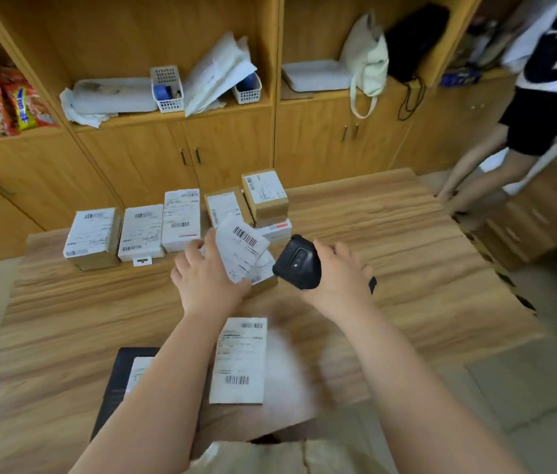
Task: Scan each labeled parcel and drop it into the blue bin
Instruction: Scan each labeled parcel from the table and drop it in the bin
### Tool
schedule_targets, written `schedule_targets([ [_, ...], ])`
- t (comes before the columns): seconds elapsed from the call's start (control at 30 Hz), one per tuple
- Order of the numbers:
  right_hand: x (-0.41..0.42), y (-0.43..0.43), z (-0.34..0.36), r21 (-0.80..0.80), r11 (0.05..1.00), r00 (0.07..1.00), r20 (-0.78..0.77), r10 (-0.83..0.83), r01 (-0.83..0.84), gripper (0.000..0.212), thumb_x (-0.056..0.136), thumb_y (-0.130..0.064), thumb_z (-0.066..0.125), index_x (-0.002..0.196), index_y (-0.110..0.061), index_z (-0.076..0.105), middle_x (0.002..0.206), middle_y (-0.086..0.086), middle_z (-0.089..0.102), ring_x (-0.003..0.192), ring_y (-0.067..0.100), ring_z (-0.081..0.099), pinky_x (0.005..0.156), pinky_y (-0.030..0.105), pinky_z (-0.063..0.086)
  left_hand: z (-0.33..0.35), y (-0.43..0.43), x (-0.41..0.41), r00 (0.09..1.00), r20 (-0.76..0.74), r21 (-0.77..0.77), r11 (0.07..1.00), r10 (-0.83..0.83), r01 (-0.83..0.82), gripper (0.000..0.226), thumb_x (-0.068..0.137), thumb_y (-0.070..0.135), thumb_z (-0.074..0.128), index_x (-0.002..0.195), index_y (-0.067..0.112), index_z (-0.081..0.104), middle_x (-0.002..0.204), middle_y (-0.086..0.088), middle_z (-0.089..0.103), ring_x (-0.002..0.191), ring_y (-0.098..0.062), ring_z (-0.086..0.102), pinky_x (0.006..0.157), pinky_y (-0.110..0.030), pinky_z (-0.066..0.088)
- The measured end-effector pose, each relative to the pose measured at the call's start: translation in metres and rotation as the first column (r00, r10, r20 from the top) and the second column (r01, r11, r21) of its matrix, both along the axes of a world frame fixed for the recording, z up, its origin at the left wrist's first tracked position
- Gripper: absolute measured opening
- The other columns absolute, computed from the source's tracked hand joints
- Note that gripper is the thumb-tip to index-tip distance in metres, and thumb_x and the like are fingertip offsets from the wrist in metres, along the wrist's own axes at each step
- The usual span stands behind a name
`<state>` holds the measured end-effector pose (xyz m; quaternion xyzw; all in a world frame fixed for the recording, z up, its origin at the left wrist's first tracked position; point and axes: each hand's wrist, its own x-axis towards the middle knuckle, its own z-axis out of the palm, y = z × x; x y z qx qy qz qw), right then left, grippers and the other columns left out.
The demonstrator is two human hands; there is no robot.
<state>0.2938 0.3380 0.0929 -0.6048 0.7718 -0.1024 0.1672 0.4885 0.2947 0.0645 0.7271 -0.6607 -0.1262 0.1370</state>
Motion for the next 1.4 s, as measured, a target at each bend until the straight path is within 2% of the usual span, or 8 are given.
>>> schedule_targets([
  [0.17,-0.090,0.074,0.017,-0.046,0.960,0.955,0.122,-0.269,0.277,0.070,0.075,-0.029,0.073,0.137,-0.034,0.041,0.127,-0.002,0.045,0.123,0.026,0.039,0.091,0.042,0.029,0.016,0.045,-0.108,0.975,-0.129,0.068,0.979,-0.180,0.190,0.105,0.065,0.046,0.079,0.151,0.024,0.023,0.138,-0.012,0.036,0.128,-0.039,0.037,0.104,-0.049,0.035],
  [0.37,-0.206,0.201,0.027,-0.086,0.815,0.808,0.228,-0.544,0.573,0.061,0.069,-0.030,0.075,0.125,-0.032,0.050,0.119,-0.001,0.048,0.119,0.028,0.043,0.097,0.044,0.038,0.030,0.132,-0.246,0.872,-0.300,0.080,0.901,-0.386,0.426,0.093,0.060,0.034,0.079,0.140,0.020,0.034,0.131,-0.005,0.031,0.124,-0.031,0.035,0.098,-0.039,0.040],
  [0.47,-0.257,0.270,0.033,-0.122,0.741,0.745,0.231,-0.626,0.660,0.071,0.068,-0.035,0.078,0.132,-0.033,0.047,0.126,0.000,0.047,0.121,0.027,0.042,0.098,0.042,0.037,0.032,0.183,-0.318,0.814,-0.305,0.072,0.841,-0.494,0.537,0.093,0.062,0.039,0.078,0.142,0.022,0.033,0.129,-0.004,0.032,0.124,-0.031,0.036,0.097,-0.041,0.043],
  [0.6,-0.315,0.366,0.036,-0.165,0.620,0.640,0.254,-0.725,0.767,0.076,0.069,-0.037,0.079,0.136,-0.035,0.043,0.127,-0.003,0.046,0.121,0.025,0.041,0.094,0.039,0.032,0.030,0.262,-0.404,0.734,-0.162,0.080,0.732,-0.660,0.676,0.098,0.063,0.052,0.076,0.145,0.025,0.030,0.132,-0.005,0.037,0.125,-0.031,0.038,0.101,-0.044,0.037],
  [0.7,-0.349,0.437,0.034,-0.173,0.489,0.518,0.264,-0.813,0.855,0.076,0.070,-0.035,0.077,0.138,-0.035,0.042,0.128,-0.004,0.047,0.121,0.025,0.041,0.095,0.040,0.034,0.024,0.321,-0.457,0.625,-0.065,0.054,0.622,-0.778,0.781,0.098,0.062,0.057,0.074,0.144,0.025,0.031,0.133,-0.007,0.039,0.124,-0.031,0.037,0.100,-0.044,0.032],
  [0.97,-0.389,0.603,0.013,-0.102,0.087,0.113,0.286,-0.952,0.991,0.067,0.070,-0.031,0.075,0.131,-0.033,0.046,0.121,-0.005,0.049,0.118,0.024,0.043,0.092,0.041,0.036,0.012,0.468,-0.570,0.277,-0.066,-0.005,0.278,-0.959,0.961,0.096,0.057,0.056,0.078,0.137,0.019,0.039,0.128,-0.009,0.047,0.119,-0.032,0.041,0.095,-0.041,0.037],
  [1.13,-0.407,0.681,0.005,-0.101,-0.141,-0.107,0.281,-0.954,0.985,0.062,0.070,-0.030,0.074,0.125,-0.034,0.047,0.118,-0.005,0.047,0.114,0.023,0.042,0.089,0.038,0.032,0.005,0.550,-0.634,0.071,-0.080,0.017,0.069,-0.994,0.997,0.095,0.059,0.054,0.080,0.137,0.020,0.039,0.128,-0.009,0.047,0.120,-0.033,0.041,0.096,-0.042,0.037],
  [1.4,-0.484,0.777,-0.009,-0.086,-0.425,-0.382,0.305,-0.872,0.901,0.071,0.065,-0.033,0.076,0.130,-0.032,0.044,0.127,-0.003,0.046,0.120,0.026,0.043,0.100,0.053,0.041,-0.001,0.662,-0.765,-0.215,-0.086,0.020,-0.218,-0.973,0.976,0.089,0.061,0.050,0.077,0.135,0.019,0.040,0.129,-0.009,0.044,0.121,-0.032,0.038,0.098,-0.040,0.035],
])
